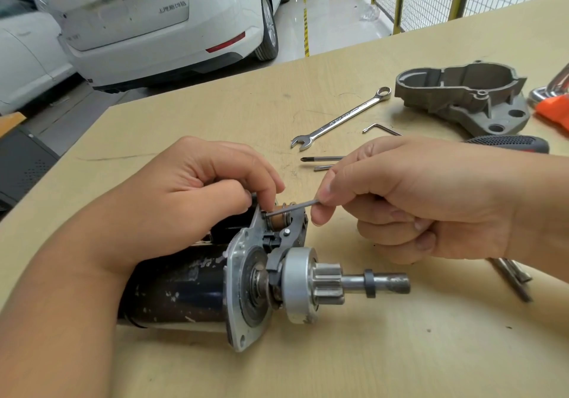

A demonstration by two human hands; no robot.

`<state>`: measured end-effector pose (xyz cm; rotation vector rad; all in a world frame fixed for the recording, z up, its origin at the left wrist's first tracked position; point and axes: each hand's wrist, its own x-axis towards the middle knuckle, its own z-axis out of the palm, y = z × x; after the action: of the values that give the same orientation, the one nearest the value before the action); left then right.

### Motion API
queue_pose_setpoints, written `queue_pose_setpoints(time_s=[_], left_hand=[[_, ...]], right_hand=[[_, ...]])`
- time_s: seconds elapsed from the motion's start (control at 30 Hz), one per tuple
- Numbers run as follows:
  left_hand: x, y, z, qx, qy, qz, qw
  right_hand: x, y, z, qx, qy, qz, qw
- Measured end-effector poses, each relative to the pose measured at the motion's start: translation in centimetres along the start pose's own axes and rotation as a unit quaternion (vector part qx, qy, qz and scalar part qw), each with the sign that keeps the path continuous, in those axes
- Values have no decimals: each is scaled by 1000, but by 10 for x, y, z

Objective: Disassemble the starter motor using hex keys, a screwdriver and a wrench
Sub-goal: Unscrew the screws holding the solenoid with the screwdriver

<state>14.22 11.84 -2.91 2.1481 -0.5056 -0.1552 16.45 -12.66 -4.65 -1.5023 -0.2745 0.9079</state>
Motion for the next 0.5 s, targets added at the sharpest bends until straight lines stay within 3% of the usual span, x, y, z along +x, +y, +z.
queue_pose_setpoints(time_s=[0.33, 0.4, 0.5], left_hand=[[2, -4, -1, 10, -5, -14, 1000], [2, -3, -1, 12, -6, -14, 1000], [1, -1, -1, 5, -8, -16, 1000]], right_hand=[[3, 1, 0, -131, 32, -87, 987], [4, 0, -1, -204, 48, -129, 969], [4, -3, -1, -352, 69, -209, 910]])
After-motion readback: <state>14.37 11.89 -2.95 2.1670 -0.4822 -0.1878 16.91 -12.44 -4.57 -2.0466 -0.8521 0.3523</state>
